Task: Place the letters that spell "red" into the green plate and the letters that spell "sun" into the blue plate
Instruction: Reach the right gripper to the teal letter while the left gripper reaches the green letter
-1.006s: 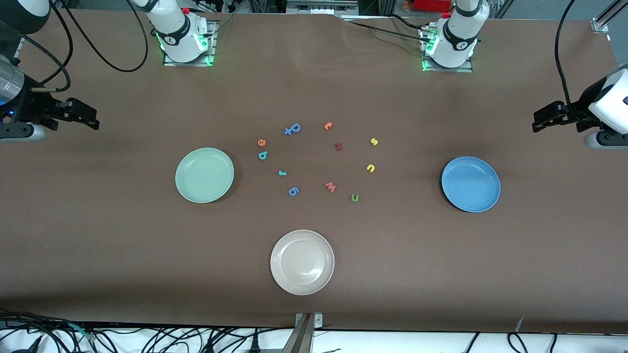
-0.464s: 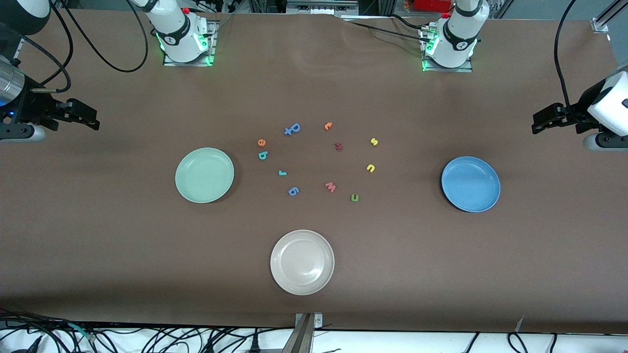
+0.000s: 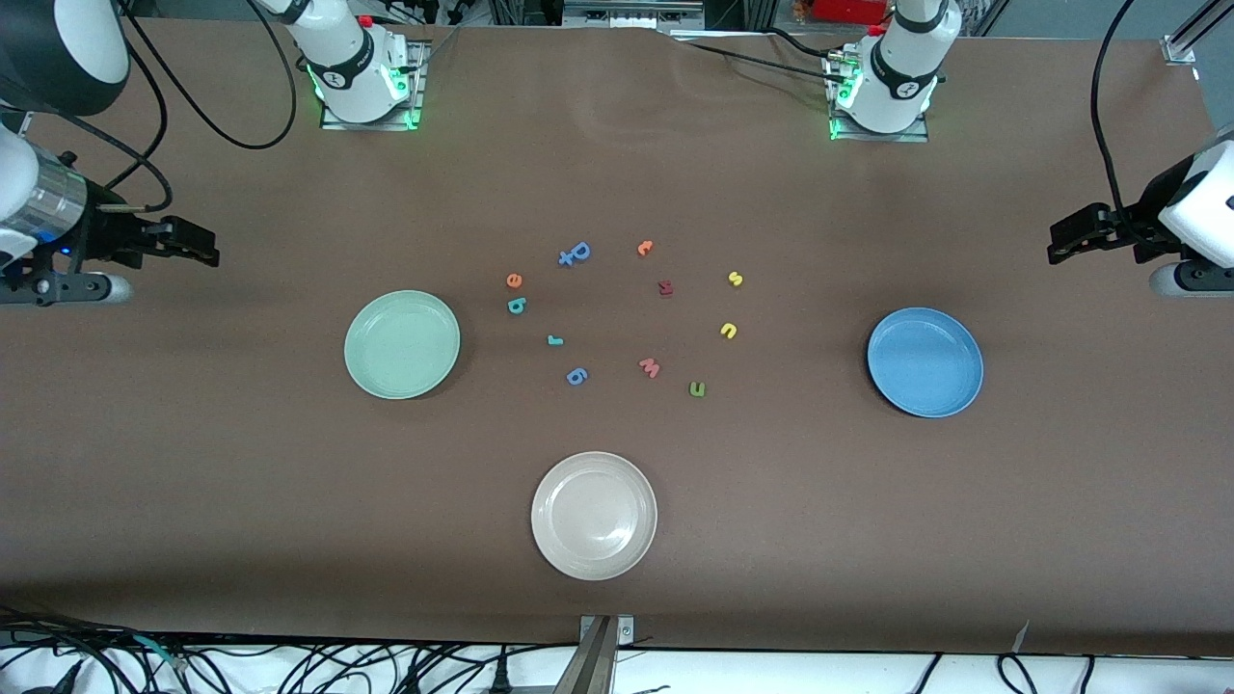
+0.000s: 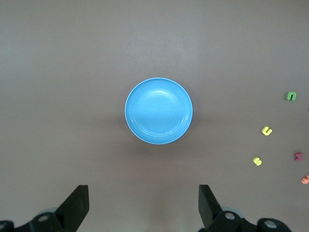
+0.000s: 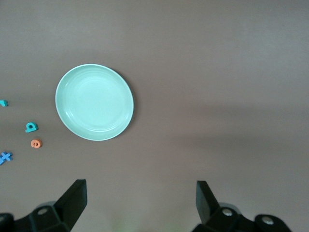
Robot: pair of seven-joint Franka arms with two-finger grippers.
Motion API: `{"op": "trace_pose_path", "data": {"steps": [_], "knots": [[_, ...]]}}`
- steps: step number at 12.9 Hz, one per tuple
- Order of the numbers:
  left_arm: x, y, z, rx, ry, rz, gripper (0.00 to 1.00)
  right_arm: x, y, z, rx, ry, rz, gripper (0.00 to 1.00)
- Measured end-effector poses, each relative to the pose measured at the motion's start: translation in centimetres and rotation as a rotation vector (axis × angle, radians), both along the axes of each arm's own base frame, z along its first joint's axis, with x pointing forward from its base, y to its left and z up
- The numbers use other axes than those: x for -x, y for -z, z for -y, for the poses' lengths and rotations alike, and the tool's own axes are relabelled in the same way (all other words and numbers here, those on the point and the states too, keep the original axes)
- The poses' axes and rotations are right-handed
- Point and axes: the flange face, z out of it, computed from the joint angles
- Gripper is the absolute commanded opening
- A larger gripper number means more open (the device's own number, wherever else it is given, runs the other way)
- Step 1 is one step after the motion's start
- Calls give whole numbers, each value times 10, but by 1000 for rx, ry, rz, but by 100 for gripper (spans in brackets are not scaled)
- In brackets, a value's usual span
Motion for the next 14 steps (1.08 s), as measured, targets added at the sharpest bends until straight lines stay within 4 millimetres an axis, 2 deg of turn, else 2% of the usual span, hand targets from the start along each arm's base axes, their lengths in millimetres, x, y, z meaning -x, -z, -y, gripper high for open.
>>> {"op": "trace_pose_path", "data": {"steps": [4, 6, 10, 14], "knots": [[0, 0, 0, 0, 0, 1, 100, 7, 4, -63, 0, -103, -28, 100], [0, 0, 0, 0, 0, 1, 100, 7, 20, -93, -9, -136, -54, 100], [0, -1, 0, 0, 0, 3, 100, 7, 58, -171, 14, -94, -57, 100], [0, -1, 0, 0, 0, 4, 100, 4, 86, -221, 21, -19, -7, 100]]}}
